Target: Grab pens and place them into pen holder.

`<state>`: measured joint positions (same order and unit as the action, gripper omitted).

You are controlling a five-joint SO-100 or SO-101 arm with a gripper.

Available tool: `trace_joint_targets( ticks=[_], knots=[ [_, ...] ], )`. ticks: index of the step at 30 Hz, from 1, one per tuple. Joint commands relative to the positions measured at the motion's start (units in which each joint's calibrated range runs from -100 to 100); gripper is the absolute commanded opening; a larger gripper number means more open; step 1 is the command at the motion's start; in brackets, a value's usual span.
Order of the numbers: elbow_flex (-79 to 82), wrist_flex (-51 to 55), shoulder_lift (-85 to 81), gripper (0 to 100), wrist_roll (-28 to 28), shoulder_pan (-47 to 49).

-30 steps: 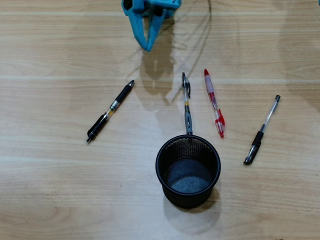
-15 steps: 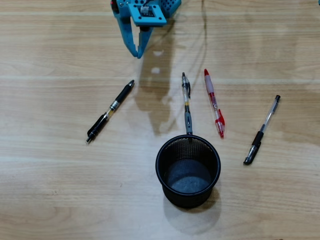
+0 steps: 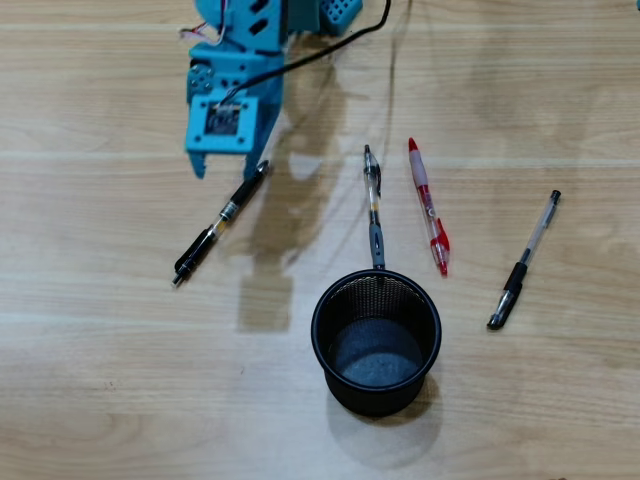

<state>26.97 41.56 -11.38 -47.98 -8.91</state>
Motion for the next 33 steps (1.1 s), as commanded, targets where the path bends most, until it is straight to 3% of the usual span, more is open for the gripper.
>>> trace_joint_targets(
  ticks=[1, 12, 33],
  knots=[
    [-10.68, -1.15, 7.44, 20, -0.34, -1.74],
    [-29.87, 19.08, 23.83, 20, -8.3, -3.12],
    [-31.41, 18.53, 36.31, 20, -9.45, -4.4]
  ],
)
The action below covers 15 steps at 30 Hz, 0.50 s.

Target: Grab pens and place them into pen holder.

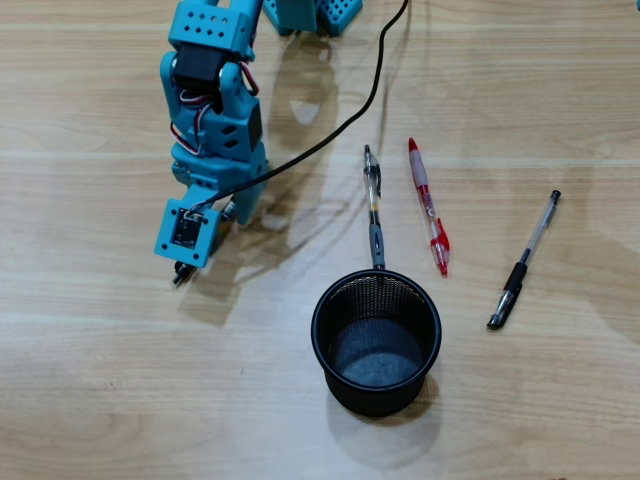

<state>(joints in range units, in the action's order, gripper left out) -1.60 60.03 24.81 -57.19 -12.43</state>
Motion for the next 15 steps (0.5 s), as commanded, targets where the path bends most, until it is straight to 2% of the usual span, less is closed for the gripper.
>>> trace_joint_targets(
  ticks=[1, 11, 15],
  knots=[
    [-2.84, 0.06, 0.46, 20, -0.24, -0.87],
    [-2.48, 0.06, 1.73, 19, -0.3, -0.6],
    [-2.11, 0.06, 1.73, 12, -0.3, -0.6]
  ],
)
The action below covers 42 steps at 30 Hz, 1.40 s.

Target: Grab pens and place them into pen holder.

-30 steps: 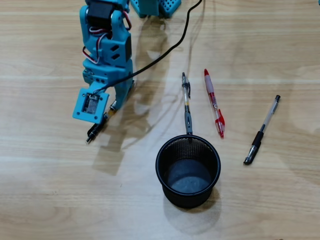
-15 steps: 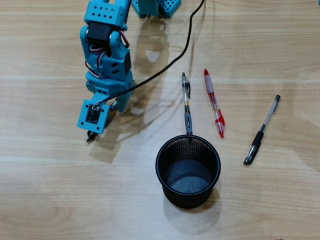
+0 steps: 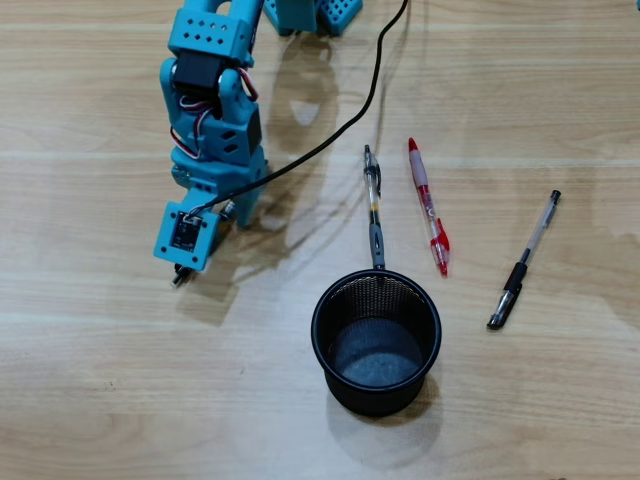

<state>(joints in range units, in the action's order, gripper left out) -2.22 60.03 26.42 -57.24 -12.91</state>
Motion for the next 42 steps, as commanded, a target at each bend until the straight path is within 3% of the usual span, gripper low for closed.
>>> trace_joint_targets(
  ticks=[1, 4, 13, 26, 42],
  knots=[
    [-1.49, 0.06, 0.12, 9, -0.24, -0.12],
    [-1.49, 0.06, 0.12, 1, -0.24, -0.21],
    [-4.3, 0.24, -2.77, 2, 0.33, 0.06],
    [-10.54, -0.03, -23.92, 2, 0.86, 3.63],
    [-10.45, -30.56, -26.72, 2, 0.86, 16.8]
  ],
)
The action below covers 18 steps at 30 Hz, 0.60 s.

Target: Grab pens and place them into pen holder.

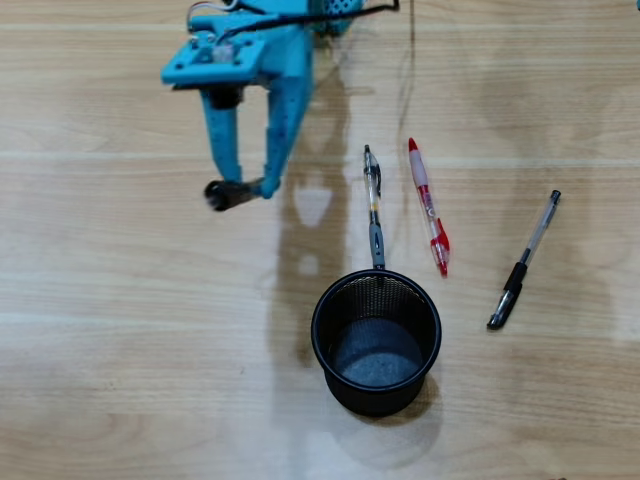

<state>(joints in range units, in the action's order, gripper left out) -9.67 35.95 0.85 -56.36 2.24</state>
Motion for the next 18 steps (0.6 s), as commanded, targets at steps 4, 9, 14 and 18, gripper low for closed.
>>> trace_joint_targets(
  ticks=[4, 9, 14, 18],
  knots=[
    [-3.45, -18.87, 3.78, 2, -0.08, 4.3],
    [-3.63, -32.26, 11.08, 2, -1.81, 6.86],
    [-3.63, -39.73, 17.96, 2, -3.17, 8.69],
    [-3.63, -41.46, 21.53, 2, -3.17, 9.69]
  ],
)
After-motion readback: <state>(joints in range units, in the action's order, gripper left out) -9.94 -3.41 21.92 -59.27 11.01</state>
